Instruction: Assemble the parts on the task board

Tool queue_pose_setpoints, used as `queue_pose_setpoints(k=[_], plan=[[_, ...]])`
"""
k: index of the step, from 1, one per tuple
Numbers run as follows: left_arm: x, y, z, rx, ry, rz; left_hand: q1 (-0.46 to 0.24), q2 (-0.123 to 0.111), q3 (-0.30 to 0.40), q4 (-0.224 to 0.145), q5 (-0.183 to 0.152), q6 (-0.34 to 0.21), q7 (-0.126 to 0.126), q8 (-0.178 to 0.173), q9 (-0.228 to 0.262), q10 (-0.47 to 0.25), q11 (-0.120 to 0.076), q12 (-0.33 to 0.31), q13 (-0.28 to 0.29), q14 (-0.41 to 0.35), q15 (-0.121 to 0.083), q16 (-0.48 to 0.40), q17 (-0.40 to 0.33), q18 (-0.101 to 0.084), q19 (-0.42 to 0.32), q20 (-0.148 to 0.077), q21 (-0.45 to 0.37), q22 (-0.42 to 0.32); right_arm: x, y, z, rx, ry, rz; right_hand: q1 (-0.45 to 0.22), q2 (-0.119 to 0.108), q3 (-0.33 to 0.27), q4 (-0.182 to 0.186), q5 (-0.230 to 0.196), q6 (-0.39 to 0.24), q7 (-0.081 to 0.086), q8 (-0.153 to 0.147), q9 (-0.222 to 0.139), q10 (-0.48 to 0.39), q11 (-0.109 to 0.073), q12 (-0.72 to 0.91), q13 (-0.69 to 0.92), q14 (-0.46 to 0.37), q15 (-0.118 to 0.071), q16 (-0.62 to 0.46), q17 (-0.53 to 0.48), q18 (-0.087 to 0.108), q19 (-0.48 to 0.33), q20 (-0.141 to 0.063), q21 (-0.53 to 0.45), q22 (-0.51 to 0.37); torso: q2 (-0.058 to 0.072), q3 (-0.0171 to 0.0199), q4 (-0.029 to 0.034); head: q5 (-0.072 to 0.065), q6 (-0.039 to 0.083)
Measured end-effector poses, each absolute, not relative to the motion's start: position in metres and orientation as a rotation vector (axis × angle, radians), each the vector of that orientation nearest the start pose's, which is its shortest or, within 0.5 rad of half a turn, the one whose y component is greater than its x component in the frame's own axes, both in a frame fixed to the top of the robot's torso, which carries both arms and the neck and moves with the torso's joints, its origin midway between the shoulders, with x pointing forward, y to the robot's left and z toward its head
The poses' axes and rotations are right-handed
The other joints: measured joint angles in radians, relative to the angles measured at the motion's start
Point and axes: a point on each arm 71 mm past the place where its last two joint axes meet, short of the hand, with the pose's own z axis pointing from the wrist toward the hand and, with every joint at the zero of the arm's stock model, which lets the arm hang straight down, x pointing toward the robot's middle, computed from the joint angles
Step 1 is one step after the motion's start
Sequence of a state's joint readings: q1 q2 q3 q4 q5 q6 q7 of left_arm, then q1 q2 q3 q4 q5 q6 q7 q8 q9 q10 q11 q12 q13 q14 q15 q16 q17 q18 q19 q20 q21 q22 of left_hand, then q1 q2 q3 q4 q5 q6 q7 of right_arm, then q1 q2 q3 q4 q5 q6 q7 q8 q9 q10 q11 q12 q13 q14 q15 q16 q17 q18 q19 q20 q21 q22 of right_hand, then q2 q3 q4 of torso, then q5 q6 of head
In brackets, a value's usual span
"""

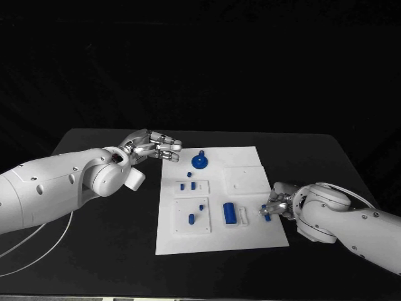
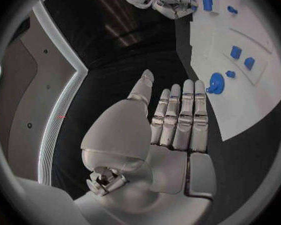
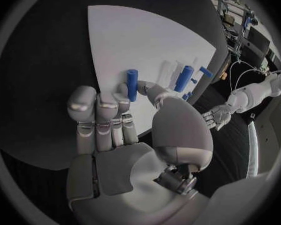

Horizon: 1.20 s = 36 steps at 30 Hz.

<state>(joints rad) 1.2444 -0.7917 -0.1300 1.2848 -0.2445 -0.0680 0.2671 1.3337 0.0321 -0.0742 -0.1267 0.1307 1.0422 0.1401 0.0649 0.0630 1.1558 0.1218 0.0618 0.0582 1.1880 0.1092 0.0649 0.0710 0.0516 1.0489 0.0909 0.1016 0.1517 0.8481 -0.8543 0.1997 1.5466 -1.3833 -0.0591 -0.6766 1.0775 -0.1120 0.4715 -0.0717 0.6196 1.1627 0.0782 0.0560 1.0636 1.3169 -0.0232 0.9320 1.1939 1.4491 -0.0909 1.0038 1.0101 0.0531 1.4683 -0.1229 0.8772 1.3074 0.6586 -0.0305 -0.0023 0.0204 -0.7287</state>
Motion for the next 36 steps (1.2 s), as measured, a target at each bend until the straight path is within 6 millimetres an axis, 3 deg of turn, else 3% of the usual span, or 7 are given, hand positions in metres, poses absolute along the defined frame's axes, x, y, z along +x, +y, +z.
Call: queue_pose_setpoints(k=[2, 4, 6, 9, 12, 14, 36], plan=[[0.52, 0.242, -0.208, -0.871, 1.725, -1.387, 0.0, 0.0, -0.002, 0.002, 0.0, 0.0, 0.0, 0.0, 0.0, 0.0, 0.0, 0.0, 0.0, 0.0, 0.0, 0.0, 0.0, 0.0, 0.0, 0.0, 0.0, 0.0, 0.436, -0.236, -0.291, 0.367, 2.193, 0.208, -0.004, 0.004, -0.015, -0.015, -0.044, 0.003, 0.002, 0.004, -0.013, 0.0, 0.0, 0.002, 0.0, -0.002, 0.0, 0.0, 0.0, 0.0, 0.0, 0.0, 0.0, 0.0, 0.0, 0.0, 0.0, 0.0, -0.001], [0.52, 0.242, -0.208, -0.872, 1.727, -1.386, 0.0, 0.0, -0.003, 0.003, 0.0, -0.002, 0.002, 0.0, 0.0, 0.0, 0.0, 0.0, 0.0, 0.0, 0.0, 0.0, 0.0, 0.0, 0.0, 0.0, 0.0, 0.0, 0.433, -0.233, -0.292, 0.402, 2.198, 0.234, -0.011, 0.013, -0.04, -0.045, -0.154, 0.015, -0.006, 0.006, -0.051, 0.0, 0.0, 0.008, 0.0, 0.0, -0.003, 0.0, -0.001, 0.0, 0.0, 0.0, 0.0, 0.0, 0.0, 0.0001, 0.0, 0.0, -0.001], [0.52, 0.242, -0.208, -0.872, 1.728, -1.386, 0.0, 0.0, -0.003, 0.003, 0.0, -0.004, 0.004, 0.0, 0.0, 0.0, 0.0, 0.0, 0.0, 0.0, 0.0, 0.0, 0.0, 0.0, 0.0, 0.0, 0.0, 0.0, 0.431, -0.231, -0.292, 0.433, 2.201, 0.259, -0.007, 0.019, -0.031, -0.102, -0.206, 0.027, -0.012, 0.007, -0.12, 0.0, 0.0, 0.008, -0.002, 0.002, -0.004, 0.0, -0.005, 0.0, 0.0, 0.0, -0.009, 0.0, 0.0, 0.0001, 0.0, 0.0, -0.001], [0.52, 0.242, -0.208, -0.872, 1.731, -1.385, 0.0, 0.0, -0.003, 0.003, 0.0, -0.007, 0.001, 0.0, 0.0, 0.0, 0.0, 0.0, 0.0, 0.0, 0.0, 0.0, 0.0, 0.0, 0.0, 0.0, 0.0, -0.001, 0.429, -0.228, -0.288, 0.481, 2.198, 0.302, 0.012, 0.026, -0.045, -0.117, -0.223, 0.039, -0.017, 0.012, -0.455, 0.008, -0.004, 0.008, -0.005, 0.003, -0.005, 0.0, -0.008, 0.0, 0.0, 0.0, -0.014, 0.0, 0.0, 0.0, -0.0001, 0.003, -0.001], [0.52, 0.241, -0.208, -0.871, 1.734, -1.384, 0.0, 0.0, -0.003, 0.003, 0.0, -0.007, 0.001, 0.0, 0.0, -0.004, 0.004, 0.0, 0.0, 0.0, 0.0, 0.0, 0.0, 0.0, 0.0, 0.0, 0.0, -0.001, 0.427, -0.224, -0.285, 0.52, 2.194, 0.345, 0.033, 0.045, -0.032, -0.138, -0.229, 0.043, -0.02, 0.012, -0.857, 0.012, -0.007, 0.008, -0.007, 0.004, -0.006, 0.0, -0.009, 0.0, 0.0, 0.0, -0.019, 0.0, 0.0, -0.0006, 0.0, 0.004, -0.002], [0.52, 0.241, -0.208, -0.871, 1.736, -1.384, 0.0, 0.0, -0.003, 0.003, 0.0, -0.007, 0.001, 0.0, 0.0, -0.004, 0.004, 0.0, 0.0, 0.0, 0.0, 0.0, 0.0, 0.0, 0.0, 0.0, 0.0, -0.001, 0.425, -0.22, -0.283, 0.54, 2.194, 0.374, 0.044, 0.056, -0.018, -0.162, -0.229, 0.043, -0.02, 0.0, -0.969, 0.007, -0.011, 0.009, -0.007, 0.003, -0.006, 0.0, -0.009, 0.0, 0.0, 0.0, -0.024, 0.0, 0.0, -0.001, 0.0007, 0.004, -0.002], [0.519, 0.241, -0.209, -0.869, 1.747, -1.381, 0.0, 0.0, -0.002, 0.008, 0.0, -0.012, 0.006, 0.0, 0.0, -0.007, 0.0, 0.0, 0.0, 0.0, 0.0, 0.0, 0.0, 0.0, 0.0, 0.0, 0.0, -0.002, 0.422, -0.207, -0.285, 0.616, 2.211, 0.448, 0.045, 0.057, -0.039, -0.163, -0.252, 0.059, -0.023, 0.006, -0.968, 0.007, -0.015, 0.005, -0.013, 0.003, -0.006, -0.004, -0.014, 0.0, 0.0, 0.0, -0.033, 0.0, -0.001, -0.0031, -0.0006, 0.01, -0.006]])
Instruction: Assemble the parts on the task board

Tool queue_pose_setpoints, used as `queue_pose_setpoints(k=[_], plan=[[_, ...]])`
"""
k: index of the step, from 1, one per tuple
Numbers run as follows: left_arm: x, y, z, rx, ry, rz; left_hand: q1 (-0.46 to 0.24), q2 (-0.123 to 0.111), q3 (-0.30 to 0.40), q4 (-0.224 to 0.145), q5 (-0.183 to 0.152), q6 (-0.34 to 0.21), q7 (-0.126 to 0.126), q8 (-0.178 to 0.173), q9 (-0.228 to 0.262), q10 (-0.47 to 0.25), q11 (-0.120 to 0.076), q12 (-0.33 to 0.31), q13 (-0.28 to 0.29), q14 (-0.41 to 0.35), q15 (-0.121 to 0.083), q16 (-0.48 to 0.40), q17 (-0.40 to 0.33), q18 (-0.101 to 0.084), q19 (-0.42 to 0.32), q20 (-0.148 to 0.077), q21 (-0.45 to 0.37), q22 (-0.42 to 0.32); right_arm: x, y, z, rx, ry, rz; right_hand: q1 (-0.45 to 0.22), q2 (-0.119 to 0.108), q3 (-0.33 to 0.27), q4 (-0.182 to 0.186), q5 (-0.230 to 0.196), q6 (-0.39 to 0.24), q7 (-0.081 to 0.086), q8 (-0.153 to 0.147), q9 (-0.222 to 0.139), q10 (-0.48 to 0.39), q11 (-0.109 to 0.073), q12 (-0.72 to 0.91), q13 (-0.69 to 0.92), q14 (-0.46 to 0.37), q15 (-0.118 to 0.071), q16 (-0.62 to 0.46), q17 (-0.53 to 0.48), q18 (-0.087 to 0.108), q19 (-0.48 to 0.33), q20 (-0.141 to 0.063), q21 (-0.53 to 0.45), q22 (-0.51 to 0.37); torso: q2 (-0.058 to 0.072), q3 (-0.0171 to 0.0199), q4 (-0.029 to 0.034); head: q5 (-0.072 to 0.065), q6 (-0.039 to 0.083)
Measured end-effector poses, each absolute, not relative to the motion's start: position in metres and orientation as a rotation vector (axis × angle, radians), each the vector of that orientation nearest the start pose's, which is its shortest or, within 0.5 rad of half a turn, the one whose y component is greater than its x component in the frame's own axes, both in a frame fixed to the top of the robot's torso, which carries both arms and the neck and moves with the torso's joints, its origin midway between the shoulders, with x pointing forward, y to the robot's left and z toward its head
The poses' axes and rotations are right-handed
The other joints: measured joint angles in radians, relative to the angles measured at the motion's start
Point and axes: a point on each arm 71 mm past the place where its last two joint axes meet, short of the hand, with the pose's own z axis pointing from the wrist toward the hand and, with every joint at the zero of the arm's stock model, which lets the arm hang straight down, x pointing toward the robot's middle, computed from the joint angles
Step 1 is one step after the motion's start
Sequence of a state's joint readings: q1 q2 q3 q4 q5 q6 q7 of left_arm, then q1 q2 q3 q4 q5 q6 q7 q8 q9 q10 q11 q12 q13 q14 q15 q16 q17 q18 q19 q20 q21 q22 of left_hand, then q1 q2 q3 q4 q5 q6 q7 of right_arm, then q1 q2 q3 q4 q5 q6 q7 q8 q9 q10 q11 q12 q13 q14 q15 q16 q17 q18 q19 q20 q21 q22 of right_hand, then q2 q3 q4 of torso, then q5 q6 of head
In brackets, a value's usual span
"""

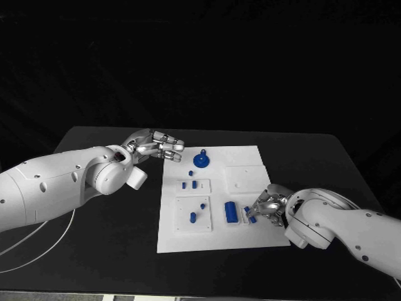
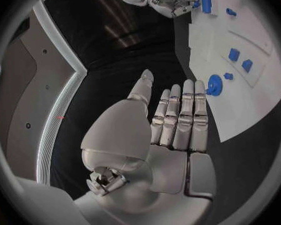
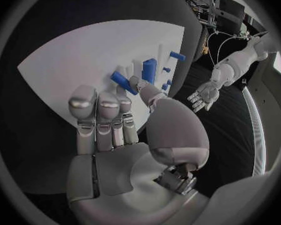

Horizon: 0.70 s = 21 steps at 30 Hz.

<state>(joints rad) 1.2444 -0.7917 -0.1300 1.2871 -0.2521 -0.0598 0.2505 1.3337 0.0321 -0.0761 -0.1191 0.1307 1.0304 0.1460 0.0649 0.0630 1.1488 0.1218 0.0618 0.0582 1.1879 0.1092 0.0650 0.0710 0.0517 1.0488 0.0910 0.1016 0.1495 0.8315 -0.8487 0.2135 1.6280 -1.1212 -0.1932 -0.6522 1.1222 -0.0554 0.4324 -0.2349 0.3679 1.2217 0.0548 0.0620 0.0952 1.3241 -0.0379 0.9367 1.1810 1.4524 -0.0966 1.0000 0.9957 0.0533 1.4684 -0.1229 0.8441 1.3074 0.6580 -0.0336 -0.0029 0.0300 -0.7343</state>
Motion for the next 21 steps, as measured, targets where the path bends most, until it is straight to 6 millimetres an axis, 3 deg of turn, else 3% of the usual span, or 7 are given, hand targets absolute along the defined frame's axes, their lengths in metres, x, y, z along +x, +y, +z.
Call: queue_pose_setpoints(k=[10, 13, 16, 21], plan=[[0.5191, 0.2403, -0.2093, -0.868, 1.753, -1.379, 0.0, 0.0, -0.001, 0.005, 0.0, -0.004, -0.003, 0.0, 0.0, -0.004, 0.004, 0.0, 0.0, -0.004, 0.004, 0.0, 0.0, 0.0, -0.004, 0.004, 0.0, -0.001, 0.4249, -0.2018, -0.2857, 0.593, 2.244, 0.438, 0.0, 0.0, -0.046, 0.018, -0.008, 0.003, -0.003, 0.001, 0.009, 0.004, -0.003, -0.004, -0.004, 0.0, 0.0, 0.0, 0.0, 0.0, 0.0, 0.0, -0.01, 0.0, 0.0, 0.0005, 0.0006, 0.001, -0.003], [0.5189, 0.2401, -0.2094, -0.868, 1.757, -1.379, 0.0, 0.0, -0.001, 0.005, 0.0, -0.004, -0.003, 0.0, 0.0, -0.004, 0.004, 0.0, 0.0, -0.004, 0.004, 0.0, 0.0, 0.0, -0.004, 0.004, 0.0, -0.002, 0.4261, -0.2009, -0.2857, 0.585, 2.25, 0.431, 0.0, 0.0, -0.06, 0.024, -0.025, 0.005, -0.005, 0.003, 0.008, 0.004, -0.003, -0.004, -0.004, 0.0, 0.0, 0.0, 0.0, 0.0, 0.0, 0.0, -0.01, 0.0, 0.0, 0.0003, 0.0009, 0.002, -0.003], [0.5187, 0.2399, -0.2096, -0.868, 1.76, -1.379, 0.0, 0.0, -0.001, 0.01, 0.0, -0.007, 0.0, 0.0, 0.0, -0.004, 0.004, 0.0, 0.0, -0.004, 0.004, 0.0, 0.0, 0.0, -0.004, 0.004, 0.0, -0.002, 0.4278, -0.2, -0.2858, 0.577, 2.253, 0.42, 0.0, 0.0, -0.074, 0.038, -0.071, 0.01, -0.01, 0.008, 0.006, 0.006, -0.005, -0.004, -0.005, 0.0, 0.0, 0.0, 0.0, 0.0, 0.0, 0.0, -0.01, 0.0, 0.0, 0.0003, 0.0008, 0.004, -0.002], [0.5185, 0.2397, -0.2098, -0.868, 1.766, -1.377, -0.004, -0.004, -0.001, 0.01, 0.0, -0.007, 0.0, 0.0, 0.0, -0.007, 0.007, 0.0, 0.0, -0.004, 0.004, 0.0, 0.0, 0.0, -0.004, 0.004, 0.0, -0.003, 0.4302, -0.1985, -0.2861, 0.561, 2.257, 0.405, 0.0, 0.0, -0.09, 0.074, -0.086, 0.014, -0.015, 0.005, 0.003, 0.008, -0.007, -0.004, -0.006, 0.0, 0.0, 0.0, 0.001, 0.0, 0.0, 0.0, -0.013, 0.0, 0.0, 0.0002, 0.0006, 0.006, -0.001]])
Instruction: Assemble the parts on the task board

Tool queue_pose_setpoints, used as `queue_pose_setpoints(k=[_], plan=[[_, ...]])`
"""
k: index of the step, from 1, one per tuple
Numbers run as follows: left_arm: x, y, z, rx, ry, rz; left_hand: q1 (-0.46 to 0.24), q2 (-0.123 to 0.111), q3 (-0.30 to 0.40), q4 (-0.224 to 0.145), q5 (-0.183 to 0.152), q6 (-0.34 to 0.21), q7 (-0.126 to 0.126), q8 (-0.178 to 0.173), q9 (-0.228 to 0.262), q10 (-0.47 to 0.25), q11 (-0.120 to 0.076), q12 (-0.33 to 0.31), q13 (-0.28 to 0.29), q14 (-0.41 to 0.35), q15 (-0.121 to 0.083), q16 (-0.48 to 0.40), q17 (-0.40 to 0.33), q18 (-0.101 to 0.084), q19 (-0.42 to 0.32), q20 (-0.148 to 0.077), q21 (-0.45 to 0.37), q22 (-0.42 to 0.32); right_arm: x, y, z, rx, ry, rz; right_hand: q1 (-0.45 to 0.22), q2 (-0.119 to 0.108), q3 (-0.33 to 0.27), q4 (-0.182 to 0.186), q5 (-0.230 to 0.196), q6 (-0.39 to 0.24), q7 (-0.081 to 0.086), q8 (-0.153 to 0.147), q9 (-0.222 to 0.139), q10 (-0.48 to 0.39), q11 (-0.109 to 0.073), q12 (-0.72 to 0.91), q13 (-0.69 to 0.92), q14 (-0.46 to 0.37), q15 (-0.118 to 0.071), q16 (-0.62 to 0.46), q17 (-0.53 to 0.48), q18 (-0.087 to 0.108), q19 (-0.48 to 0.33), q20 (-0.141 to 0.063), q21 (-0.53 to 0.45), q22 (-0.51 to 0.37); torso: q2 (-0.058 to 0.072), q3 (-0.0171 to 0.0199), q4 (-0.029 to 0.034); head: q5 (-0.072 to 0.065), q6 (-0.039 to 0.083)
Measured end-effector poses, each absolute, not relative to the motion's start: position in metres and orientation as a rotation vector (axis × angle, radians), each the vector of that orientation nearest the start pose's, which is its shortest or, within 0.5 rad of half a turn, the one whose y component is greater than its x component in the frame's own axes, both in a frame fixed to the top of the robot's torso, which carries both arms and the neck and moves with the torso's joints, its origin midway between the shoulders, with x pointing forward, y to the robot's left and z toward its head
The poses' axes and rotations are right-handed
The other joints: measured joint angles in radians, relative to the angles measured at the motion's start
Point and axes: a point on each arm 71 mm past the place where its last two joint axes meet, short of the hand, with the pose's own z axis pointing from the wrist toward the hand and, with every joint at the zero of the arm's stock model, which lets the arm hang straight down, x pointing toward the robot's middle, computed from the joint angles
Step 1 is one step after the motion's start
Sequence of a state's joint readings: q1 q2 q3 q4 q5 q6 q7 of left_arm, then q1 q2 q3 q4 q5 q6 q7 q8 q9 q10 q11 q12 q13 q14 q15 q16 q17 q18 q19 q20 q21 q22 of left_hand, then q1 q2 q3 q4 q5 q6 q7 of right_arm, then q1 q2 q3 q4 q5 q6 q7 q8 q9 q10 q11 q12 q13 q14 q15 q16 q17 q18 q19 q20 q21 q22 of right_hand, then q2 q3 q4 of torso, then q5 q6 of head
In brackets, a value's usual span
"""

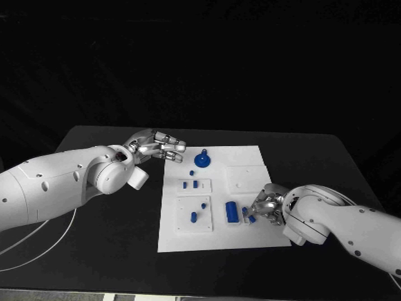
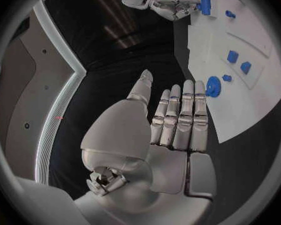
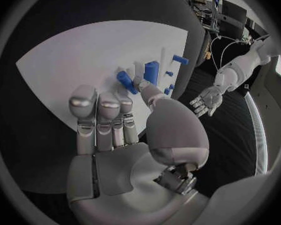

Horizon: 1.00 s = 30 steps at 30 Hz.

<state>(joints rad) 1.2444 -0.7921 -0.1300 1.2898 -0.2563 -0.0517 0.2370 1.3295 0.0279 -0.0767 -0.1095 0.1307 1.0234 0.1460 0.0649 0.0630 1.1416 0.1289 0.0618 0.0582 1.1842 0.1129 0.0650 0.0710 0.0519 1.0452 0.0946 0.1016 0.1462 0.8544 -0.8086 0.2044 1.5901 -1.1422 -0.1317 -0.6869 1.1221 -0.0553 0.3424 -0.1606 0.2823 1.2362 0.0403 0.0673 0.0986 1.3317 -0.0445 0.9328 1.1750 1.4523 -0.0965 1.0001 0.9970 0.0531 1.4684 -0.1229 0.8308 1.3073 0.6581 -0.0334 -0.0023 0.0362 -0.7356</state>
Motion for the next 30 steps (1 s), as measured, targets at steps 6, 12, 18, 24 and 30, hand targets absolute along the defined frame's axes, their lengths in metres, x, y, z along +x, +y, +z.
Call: queue_pose_setpoints(k=[6, 12, 18, 24, 30], plan=[[0.518, 0.2398, -0.2101, -0.867, 1.772, -1.375, 0.0, 0.0, 0.001, 0.006, -0.002, 0.0, 0.0, 0.0, 0.0, 0.0, 0.0, 0.0, 0.0, -0.003, 0.003, 0.0, 0.0, 0.0, 0.0, 0.0, 0.0, -0.001, 0.4327, -0.1977, -0.2864, 0.543, 2.26, 0.391, -0.017, -0.016, 0.009, 0.036, -0.012, 0.006, -0.006, 0.001, 0.0, 0.004, 0.0, 0.0, -0.004, 0.0, 0.0, 0.0, 0.001, 0.0, 0.0, 0.0, 0.0, 0.0, 0.0, 0.0003, 0.0, 0.001, 0.001], [0.5178, 0.2404, -0.2103, -0.865, 1.777, -1.372, 0.0, 0.0, 0.004, 0.01, -0.004, 0.0, 0.0, 0.0, 0.0, 0.0, 0.0, 0.0, 0.0, -0.003, 0.003, 0.0, 0.0, 0.0, -0.004, 0.004, 0.0, -0.001, 0.4337, -0.1972, -0.2862, 0.526, 2.262, 0.384, -0.045, -0.026, 0.013, 0.067, -0.038, 0.01, -0.01, 0.003, -0.006, 0.007, -0.004, 0.0, -0.006, 0.0, 0.0, 0.0, 0.001, 0.0, 0.0, 0.0, 0.0, 0.0, 0.0, 0.0011, -0.0007, 0.001, 0.001], [0.5177, 0.2403, -0.2105, -0.864, 1.781, -1.37, -0.003, -0.003, 0.001, 0.013, -0.004, 0.0, 0.0, 0.0, 0.0, 0.0, 0.0, 0.0, 0.0, -0.003, 0.003, 0.0, 0.0, 0.0, -0.004, 0.004, 0.0, -0.003, 0.4341, -0.1967, -0.2859, 0.513, 2.262, 0.379, -0.062, -0.066, 0.015, 0.137, -0.1, 0.014, -0.006, -0.003, -0.012, 0.007, -0.004, 0.0, -0.007, 0.0, 0.0, 0.0, 0.002, 0.0, 0.0, 0.0, 0.0, 0.0, 0.0, 0.0023, -0.0007, 0.002, 0.0], [0.5177, 0.2407, -0.2106, -0.863, 1.783, -1.368, -0.004, -0.004, 0.001, 0.013, -0.004, 0.0, 0.0, 0.0, 0.0, 0.0, 0.0, 0.0, 0.0, -0.003, 0.003, 0.0, 0.0, 0.0, -0.004, 0.004, 0.0, -0.003, 0.4334, -0.1963, -0.2849, 0.498, 2.265, 0.377, -0.046, -0.086, 0.011, 0.184, -0.124, 0.013, -0.006, -0.008, -0.013, 0.007, -0.004, -0.004, -0.008, 0.0, 0.0, 0.0, 0.002, 0.0, 0.0, 0.0, 0.0, 0.0, 0.0, 0.0023, -0.0007, 0.003, -0.002], [0.5177, 0.2413, -0.2107, -0.863, 1.784, -1.366, -0.004, -0.004, 0.001, 0.013, -0.004, 0.0, 0.0, 0.0, 0.0, 0.0, 0.0, 0.0, 0.0, -0.003, 0.003, 0.0, 0.0, 0.0, -0.004, 0.004, 0.0, -0.003, 0.4315, -0.1966, -0.2847, 0.484, 2.272, 0.375, -0.05, -0.097, 0.008, 0.207, -0.135, 0.013, -0.006, -0.009, -0.012, 0.007, -0.004, -0.004, -0.01, 0.0, 0.0, -0.004, 0.003, 0.0, 0.0, 0.0, 0.0, 0.0, 0.0, 0.0023, -0.0008, 0.003, -0.003]])
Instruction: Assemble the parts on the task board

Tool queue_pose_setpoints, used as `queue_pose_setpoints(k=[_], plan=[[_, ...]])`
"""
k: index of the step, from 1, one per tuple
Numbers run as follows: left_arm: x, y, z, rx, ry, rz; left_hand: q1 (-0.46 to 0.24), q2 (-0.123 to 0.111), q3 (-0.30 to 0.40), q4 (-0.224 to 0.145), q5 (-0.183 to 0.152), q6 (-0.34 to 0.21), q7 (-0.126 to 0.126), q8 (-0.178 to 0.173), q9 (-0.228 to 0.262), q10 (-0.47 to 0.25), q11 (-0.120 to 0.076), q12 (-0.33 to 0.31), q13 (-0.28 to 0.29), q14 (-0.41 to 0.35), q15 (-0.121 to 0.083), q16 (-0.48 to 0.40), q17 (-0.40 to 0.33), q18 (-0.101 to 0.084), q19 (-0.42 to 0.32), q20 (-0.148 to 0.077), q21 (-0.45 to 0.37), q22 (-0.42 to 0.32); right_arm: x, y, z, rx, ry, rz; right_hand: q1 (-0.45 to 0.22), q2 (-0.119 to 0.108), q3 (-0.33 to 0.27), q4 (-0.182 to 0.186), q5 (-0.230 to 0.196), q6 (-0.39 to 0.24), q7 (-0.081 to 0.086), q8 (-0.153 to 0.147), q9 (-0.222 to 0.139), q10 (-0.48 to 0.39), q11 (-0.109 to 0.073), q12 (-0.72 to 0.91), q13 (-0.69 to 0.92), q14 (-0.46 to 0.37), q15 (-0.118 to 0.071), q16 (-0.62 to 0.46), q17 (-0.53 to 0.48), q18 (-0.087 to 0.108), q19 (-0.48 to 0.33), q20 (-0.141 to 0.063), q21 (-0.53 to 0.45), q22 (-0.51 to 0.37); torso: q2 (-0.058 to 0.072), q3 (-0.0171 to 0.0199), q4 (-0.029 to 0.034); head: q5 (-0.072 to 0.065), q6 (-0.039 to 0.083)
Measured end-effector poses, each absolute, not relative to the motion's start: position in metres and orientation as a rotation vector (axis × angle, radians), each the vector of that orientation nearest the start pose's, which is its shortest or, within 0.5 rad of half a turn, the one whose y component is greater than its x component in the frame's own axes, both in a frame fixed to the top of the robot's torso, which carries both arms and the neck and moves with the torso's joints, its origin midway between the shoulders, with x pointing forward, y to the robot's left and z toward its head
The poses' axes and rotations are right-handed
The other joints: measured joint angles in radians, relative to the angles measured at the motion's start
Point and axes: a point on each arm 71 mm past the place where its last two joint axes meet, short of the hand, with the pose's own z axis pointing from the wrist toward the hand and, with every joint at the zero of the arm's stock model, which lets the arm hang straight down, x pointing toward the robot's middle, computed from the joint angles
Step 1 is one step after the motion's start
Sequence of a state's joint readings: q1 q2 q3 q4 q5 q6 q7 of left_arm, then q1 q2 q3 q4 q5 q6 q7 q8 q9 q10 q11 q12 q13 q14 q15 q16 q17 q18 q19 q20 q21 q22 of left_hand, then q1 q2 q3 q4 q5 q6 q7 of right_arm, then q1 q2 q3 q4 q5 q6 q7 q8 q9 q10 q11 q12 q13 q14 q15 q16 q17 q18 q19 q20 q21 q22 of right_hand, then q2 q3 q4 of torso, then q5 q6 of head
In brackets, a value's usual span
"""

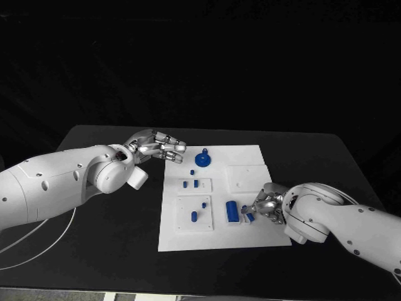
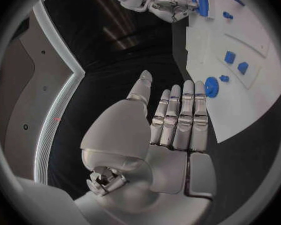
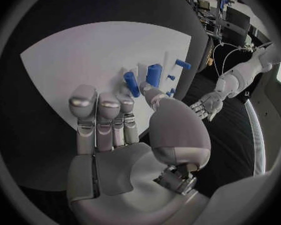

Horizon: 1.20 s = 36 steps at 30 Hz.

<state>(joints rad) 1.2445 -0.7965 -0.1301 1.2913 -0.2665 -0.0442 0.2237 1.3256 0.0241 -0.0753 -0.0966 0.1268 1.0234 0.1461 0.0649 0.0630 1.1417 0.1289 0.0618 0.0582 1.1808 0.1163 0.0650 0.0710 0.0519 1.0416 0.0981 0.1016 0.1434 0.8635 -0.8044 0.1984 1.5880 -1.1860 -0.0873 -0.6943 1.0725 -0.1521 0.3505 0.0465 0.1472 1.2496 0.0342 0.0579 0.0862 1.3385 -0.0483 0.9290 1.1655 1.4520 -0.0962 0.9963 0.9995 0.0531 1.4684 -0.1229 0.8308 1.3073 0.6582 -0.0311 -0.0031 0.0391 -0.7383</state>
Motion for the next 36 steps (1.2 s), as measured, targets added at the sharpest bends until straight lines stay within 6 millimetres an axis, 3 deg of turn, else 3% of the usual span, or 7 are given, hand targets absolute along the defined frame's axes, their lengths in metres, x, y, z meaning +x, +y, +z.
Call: queue_pose_setpoints(k=[3, 5, 12, 31, 34, 36], plan=[[0.518, 0.241, -0.211, -0.863, 1.785, -1.365, 0.0, 0.0, 0.0, 0.0, 0.0, 0.0, 0.0, 0.0, 0.0, 0.0, 0.0, 0.0, 0.0, 0.0, 0.0, 0.0, 0.0, 0.0, 0.0, 0.0, 0.0, 0.0, 0.43, -0.197, -0.285, 0.477, 2.278, 0.373, -0.021, -0.012, 0.01, 0.025, -0.007, 0.0, 0.0, 0.0, 0.001, 0.0, 0.0, 0.0, 0.0, 0.0, 0.0, 0.0, 0.002, 0.0, 0.0, 0.0, 0.0, 0.0, 0.0, 0.0, 0.0, 0.0, 0.0], [0.518, 0.242, -0.211, -0.863, 1.785, -1.365, 0.004, -0.004, 0.005, 0.005, 0.0, -0.004, 0.004, 0.0, 0.0, -0.006, -0.001, 0.0, 0.0, 0.0, 0.0, 0.0, 0.0, 0.0, 0.0, 0.0, 0.0, -0.001, 0.429, -0.198, -0.285, 0.474, 2.281, 0.373, -0.042, -0.018, 0.038, 0.026, -0.024, 0.0, 0.0, 0.0, 0.001, 0.0, 0.0, 0.0, 0.0, 0.0, 0.0, 0.0, 0.002, 0.0, 0.0, 0.0, 0.0, 0.0, 0.0, 0.0, 0.0001, 0.0, 0.0], [0.518, 0.242, -0.211, -0.865, 1.787, -1.362, 0.004, -0.004, 0.005, 0.005, 0.0, -0.004, 0.004, 0.0, 0.0, -0.007, 0.0, 0.0, 0.0, 0.0, 0.0, 0.0, 0.0, 0.0, 0.0, 0.0, 0.0, -0.001, 0.427, -0.201, -0.285, 0.467, 2.289, 0.366, -0.077, -0.04, 0.051, 0.045, -0.049, 0.0, 0.0, 0.0, 0.002, 0.0, 0.0, 0.0, 0.0, 0.0, 0.0, 0.0, 0.002, 0.0, 0.0, 0.0, 0.0, 0.001, 0.0, 0.0005, -0.0004, 0.001, 0.0], [0.518, 0.243, -0.211, -0.866, 1.791, -1.363, 0.005, -0.004, 0.005, 0.005, 0.0, -0.004, 0.004, 0.0, 0.0, -0.007, 0.0, 0.0, 0.0, -0.004, 0.004, 0.0, 0.0, 0.0, 0.0, 0.0, 0.0, -0.003, 0.421, -0.201, -0.281, 0.443, 2.301, 0.377, -0.089, -0.028, 0.067, 0.054, -0.056, 0.006, 0.001, 0.0, 0.005, 0.007, 0.0, 0.0, 0.003, 0.002, -0.002, 0.0, 0.005, 0.0, 0.0, 0.0, 0.0, 0.001, 0.0, 0.0008, -0.0007, -0.003, -0.003], [0.518, 0.243, -0.211, -0.867, 1.791, -1.364, 0.005, -0.004, 0.005, 0.005, 0.0, -0.004, 0.004, 0.0, 0.0, -0.007, 0.0, 0.0, 0.0, -0.004, 0.004, 0.0, 0.0, 0.0, 0.0, 0.0, 0.0, -0.003, 0.42, -0.201, -0.28, 0.44, 2.302, 0.38, -0.084, -0.024, 0.083, 0.036, 0.005, 0.006, 0.001, 0.0, 0.005, 0.007, 0.0, 0.0, 0.003, 0.002, -0.002, 0.0, 0.005, 0.0, 0.0, 0.0, 0.0, 0.001, 0.0, 0.0012, -0.0012, -0.004, -0.003], [0.518, 0.243, -0.211, -0.868, 1.791, -1.364, 0.005, -0.004, 0.005, 0.005, 0.0, -0.004, 0.004, 0.0, 0.0, -0.007, 0.0, 0.0, 0.0, -0.004, 0.004, 0.0, 0.0, 0.0, 0.0, 0.0, 0.0, -0.003, 0.419, -0.202, -0.28, 0.439, 2.302, 0.38, -0.072, -0.011, 0.093, -0.001, 0.06, 0.006, 0.001, 0.0, 0.005, 0.007, 0.0, 0.0, 0.003, 0.002, -0.002, 0.0, 0.004, 0.0, 0.0, 0.0, 0.0, 0.001, 0.0, 0.0012, -0.0013, -0.005, -0.004]])
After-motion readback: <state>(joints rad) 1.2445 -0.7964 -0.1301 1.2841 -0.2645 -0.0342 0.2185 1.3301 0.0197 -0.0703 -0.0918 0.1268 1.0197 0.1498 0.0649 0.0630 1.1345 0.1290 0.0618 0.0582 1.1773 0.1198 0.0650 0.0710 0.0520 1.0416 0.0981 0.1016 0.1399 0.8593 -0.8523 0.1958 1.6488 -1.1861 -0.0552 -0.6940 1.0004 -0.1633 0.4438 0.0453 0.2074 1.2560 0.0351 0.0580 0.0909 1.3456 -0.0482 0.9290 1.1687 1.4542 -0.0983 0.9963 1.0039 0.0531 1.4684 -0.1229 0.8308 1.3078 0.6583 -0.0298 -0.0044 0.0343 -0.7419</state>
